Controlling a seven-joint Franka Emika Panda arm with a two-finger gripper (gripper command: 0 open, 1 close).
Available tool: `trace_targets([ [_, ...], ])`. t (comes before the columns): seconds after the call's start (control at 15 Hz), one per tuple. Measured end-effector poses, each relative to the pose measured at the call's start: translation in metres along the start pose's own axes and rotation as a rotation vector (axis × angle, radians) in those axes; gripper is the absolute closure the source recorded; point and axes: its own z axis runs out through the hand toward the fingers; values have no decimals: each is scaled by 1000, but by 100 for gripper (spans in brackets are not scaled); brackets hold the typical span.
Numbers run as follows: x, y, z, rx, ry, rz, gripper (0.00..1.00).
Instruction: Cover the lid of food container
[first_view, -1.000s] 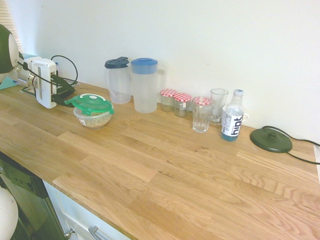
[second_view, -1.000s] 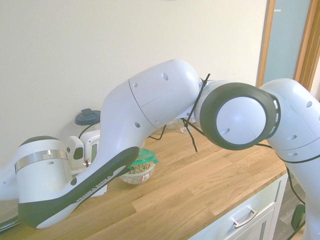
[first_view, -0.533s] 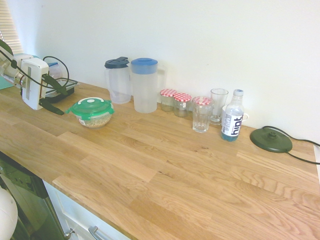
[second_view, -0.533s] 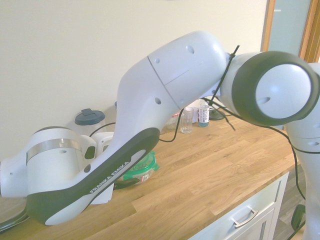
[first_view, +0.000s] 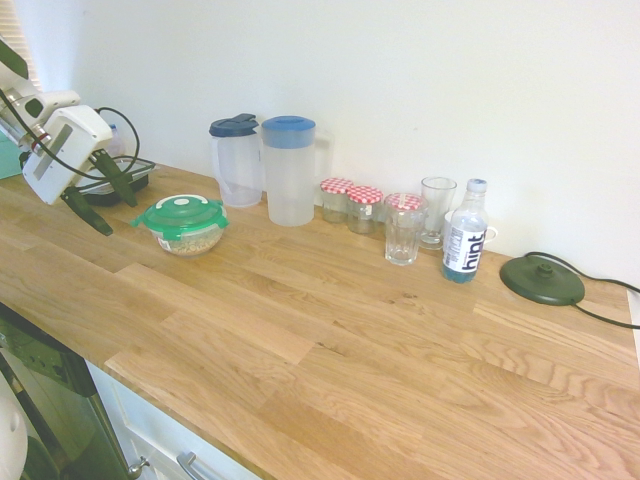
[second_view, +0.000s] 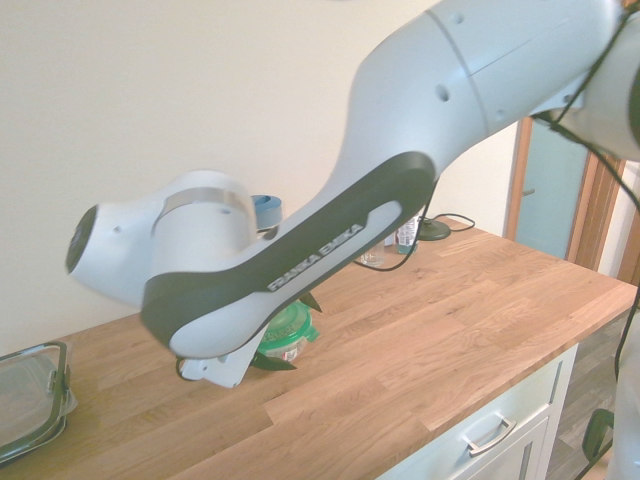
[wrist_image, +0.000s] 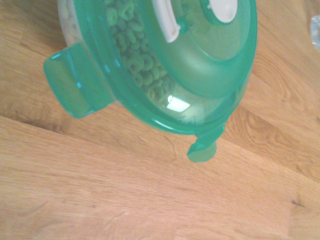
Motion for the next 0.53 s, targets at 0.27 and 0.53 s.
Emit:
trace_targets([
  [0.27, 67, 70, 59, 213, -118, -20, 0],
  [0.53, 116, 175, 133, 427, -269, -16, 0],
])
